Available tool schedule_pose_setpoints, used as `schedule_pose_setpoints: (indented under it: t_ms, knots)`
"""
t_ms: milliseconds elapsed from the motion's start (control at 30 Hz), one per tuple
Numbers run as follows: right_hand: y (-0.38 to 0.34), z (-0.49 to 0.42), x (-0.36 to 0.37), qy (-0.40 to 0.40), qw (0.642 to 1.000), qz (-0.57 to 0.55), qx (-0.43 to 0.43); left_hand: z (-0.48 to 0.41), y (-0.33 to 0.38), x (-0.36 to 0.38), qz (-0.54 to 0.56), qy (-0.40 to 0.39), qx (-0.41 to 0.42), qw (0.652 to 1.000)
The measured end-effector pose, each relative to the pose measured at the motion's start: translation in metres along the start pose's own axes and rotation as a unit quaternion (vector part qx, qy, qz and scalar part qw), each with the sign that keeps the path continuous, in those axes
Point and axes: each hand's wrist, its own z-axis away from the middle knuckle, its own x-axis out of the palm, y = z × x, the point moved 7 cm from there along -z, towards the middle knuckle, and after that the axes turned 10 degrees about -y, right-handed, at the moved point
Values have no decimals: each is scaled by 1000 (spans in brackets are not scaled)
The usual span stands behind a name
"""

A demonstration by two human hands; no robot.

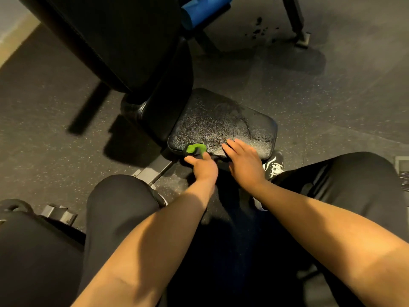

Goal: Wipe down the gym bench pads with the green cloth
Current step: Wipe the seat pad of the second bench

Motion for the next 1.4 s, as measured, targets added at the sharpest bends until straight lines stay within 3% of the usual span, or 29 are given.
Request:
schedule_pose_setpoints:
  t_ms: [100,267,367,467,633,967,1100,1200,1267,1400]
  knots:
    - [4,5,2,-11,999,-32,-2,7,-6,32,-27,-70,66,995]
    - [-1,1,1,-6,999,-48,9,1,-8,21,-16,-57,82,995]
    - [-3,-1,-3,10,998,-50,21,-2,-14,-24,48,68,73,994]
    - [-6,-2,-5,22,999,-29,13,-15,-25,-69,178,196,7,964]
    - [-14,-2,3,17,1000,3,10,-46,-29,-44,306,92,-41,947]
    - [-17,-3,13,0,1000,-4,20,-22,-41,10,197,-20,-4,980]
    - [-22,-11,6,15,999,-29,14,-19,-32,-14,159,52,27,986]
    - [-29,-20,5,2,999,-34,1,-25,-19,-48,210,151,41,965]
    - [-30,-21,7,4,1000,-27,-4,-29,-13,-57,245,153,27,957]
    - [-28,-22,11,-8,999,-29,-13,-26,-16,-38,204,110,10,973]
